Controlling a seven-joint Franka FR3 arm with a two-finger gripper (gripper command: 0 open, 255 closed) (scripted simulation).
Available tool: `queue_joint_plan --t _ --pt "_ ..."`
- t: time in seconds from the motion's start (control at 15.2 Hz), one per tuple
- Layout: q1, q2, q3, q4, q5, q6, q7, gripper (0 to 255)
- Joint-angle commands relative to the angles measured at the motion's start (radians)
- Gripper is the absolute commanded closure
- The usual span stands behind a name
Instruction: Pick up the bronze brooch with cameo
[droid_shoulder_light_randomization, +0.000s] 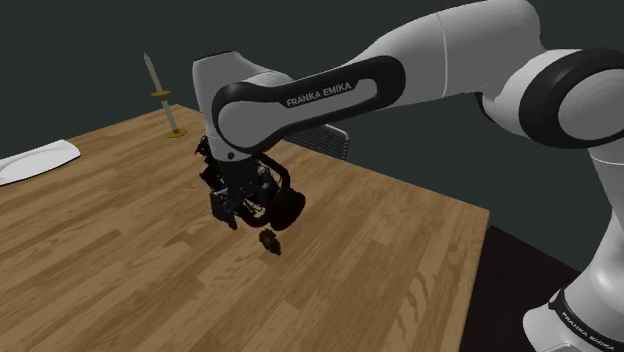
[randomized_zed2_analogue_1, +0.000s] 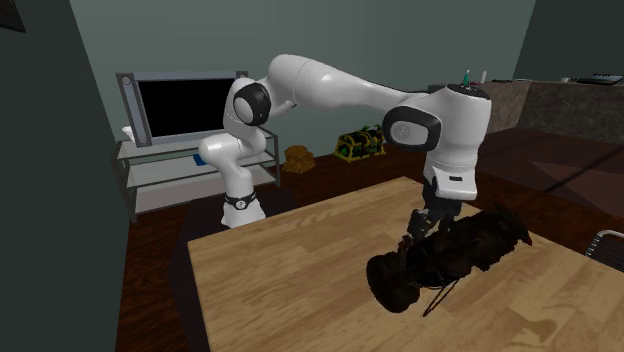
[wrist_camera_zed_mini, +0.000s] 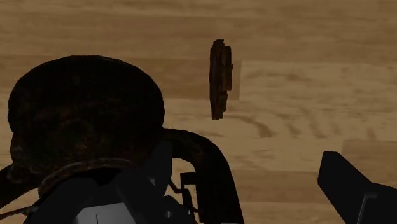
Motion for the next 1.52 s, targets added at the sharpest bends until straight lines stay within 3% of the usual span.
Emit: queue_joint_plan --t 0.0,0.07,0.59,1.45 --pt "-0.004 0.061 -0.013 -0.038 -0.005 0.006 -0.004 0" --pt "-0.018 0.037 -0.012 -0.082 0.0 0.024 -0.011 255" --pt "-0.018 0.046 -0.013 -0.066 -0.002 0.017 -0.016 255" --pt "0.005 0.031 -0.006 0.076 0.003 -0.136 -0.003 255"
